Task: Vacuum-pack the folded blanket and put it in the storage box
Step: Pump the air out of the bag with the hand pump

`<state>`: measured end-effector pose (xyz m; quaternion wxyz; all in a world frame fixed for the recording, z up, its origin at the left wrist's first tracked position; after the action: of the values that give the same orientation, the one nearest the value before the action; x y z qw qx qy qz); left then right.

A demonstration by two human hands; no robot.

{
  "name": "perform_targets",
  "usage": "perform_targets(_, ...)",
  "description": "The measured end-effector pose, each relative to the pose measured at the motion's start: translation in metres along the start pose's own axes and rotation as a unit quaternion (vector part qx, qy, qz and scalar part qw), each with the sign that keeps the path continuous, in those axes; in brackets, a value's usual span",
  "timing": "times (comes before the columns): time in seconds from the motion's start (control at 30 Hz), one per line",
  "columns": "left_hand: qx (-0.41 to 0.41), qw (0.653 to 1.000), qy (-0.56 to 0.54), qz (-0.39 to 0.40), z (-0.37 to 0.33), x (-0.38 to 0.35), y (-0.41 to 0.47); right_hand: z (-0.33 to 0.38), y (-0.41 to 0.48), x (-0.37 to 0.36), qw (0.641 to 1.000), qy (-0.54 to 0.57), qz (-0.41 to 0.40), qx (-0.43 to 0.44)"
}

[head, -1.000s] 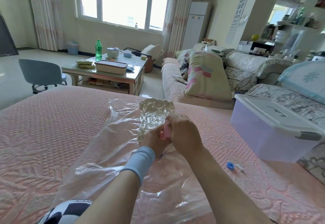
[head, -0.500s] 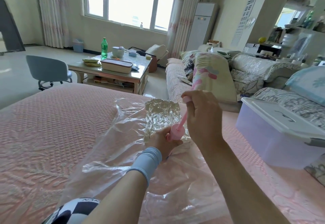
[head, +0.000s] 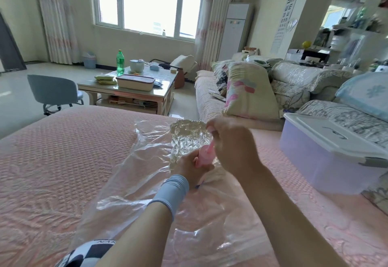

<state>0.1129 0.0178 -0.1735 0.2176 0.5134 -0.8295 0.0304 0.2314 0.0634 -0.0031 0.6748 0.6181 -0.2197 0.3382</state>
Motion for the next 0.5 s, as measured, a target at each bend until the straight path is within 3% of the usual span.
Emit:
perform_targets(0.1,0.007,1.000,-0.002,0.012,0.002,-0.002,-0.001,0.010,0.008,0.044,0.994,-0.013,-0.109,0.028)
perform_targets(0.3,0.015,0.999,-0.018,0.023,0.005,-0.002,-0.004,0.010,-0.004,0.031,0.979,0.037,-0.181,0.084)
perform_targets(0.37,0.014,0.999,-0.031,0.036,0.007,-0.004,-0.001,-0.004,-0.008,0.006,0.986,0.062,-0.142,0.061)
perform_targets(0.5,-0.017,0.999,0.016,0.040,0.001,-0.005,0.003,-0.027,-0.025,-0.063,0.996,0.079,0.036,0.000)
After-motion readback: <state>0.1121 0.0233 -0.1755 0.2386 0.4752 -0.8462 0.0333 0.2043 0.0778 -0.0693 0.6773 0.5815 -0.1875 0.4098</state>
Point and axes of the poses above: each hand's wrist, its own y-axis towards the middle knuckle, its own x-axis out of the back of the hand, z = x × y, the point moved 8 cm from there along y, towards the middle knuckle, and after that the axes turned 4 degrees about z, right-handed, at the moved point
